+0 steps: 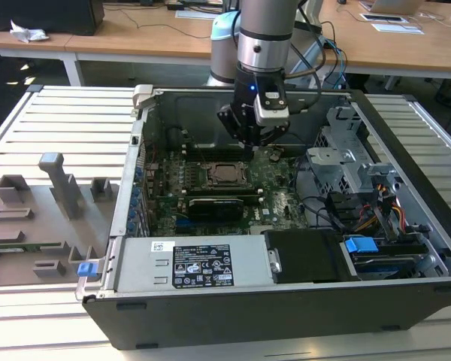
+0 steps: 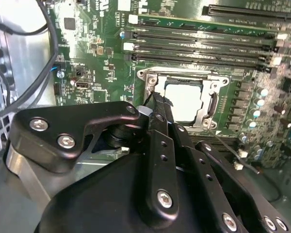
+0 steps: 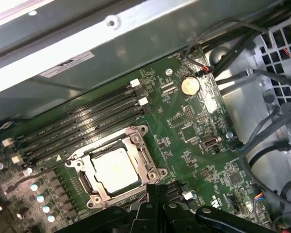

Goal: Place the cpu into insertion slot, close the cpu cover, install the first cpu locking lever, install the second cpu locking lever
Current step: 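Install the first cpu locking lever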

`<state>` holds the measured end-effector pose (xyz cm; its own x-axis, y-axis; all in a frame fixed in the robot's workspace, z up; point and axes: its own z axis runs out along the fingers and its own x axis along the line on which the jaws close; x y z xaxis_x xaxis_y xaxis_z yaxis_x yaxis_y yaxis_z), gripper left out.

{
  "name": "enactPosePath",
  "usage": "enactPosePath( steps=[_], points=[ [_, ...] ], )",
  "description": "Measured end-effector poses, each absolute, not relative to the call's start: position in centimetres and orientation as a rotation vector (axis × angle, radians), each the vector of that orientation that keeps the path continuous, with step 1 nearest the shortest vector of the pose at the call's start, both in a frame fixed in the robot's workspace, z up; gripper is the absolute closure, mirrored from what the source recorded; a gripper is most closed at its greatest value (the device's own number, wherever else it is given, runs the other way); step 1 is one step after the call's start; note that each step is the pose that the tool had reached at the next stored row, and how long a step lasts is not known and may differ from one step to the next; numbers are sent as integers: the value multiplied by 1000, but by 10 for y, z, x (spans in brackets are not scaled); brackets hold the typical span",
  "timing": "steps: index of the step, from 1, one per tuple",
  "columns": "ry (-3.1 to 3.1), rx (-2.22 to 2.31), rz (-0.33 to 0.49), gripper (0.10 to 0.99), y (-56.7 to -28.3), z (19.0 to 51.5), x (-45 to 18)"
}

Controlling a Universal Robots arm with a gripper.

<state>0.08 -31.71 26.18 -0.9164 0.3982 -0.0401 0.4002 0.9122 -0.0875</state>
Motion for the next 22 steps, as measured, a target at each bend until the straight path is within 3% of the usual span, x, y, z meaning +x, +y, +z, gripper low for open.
enactPosePath(
  steps=[22],
  points=[
    [3099, 140, -139, 980, -317, 262, 1]
  ],
)
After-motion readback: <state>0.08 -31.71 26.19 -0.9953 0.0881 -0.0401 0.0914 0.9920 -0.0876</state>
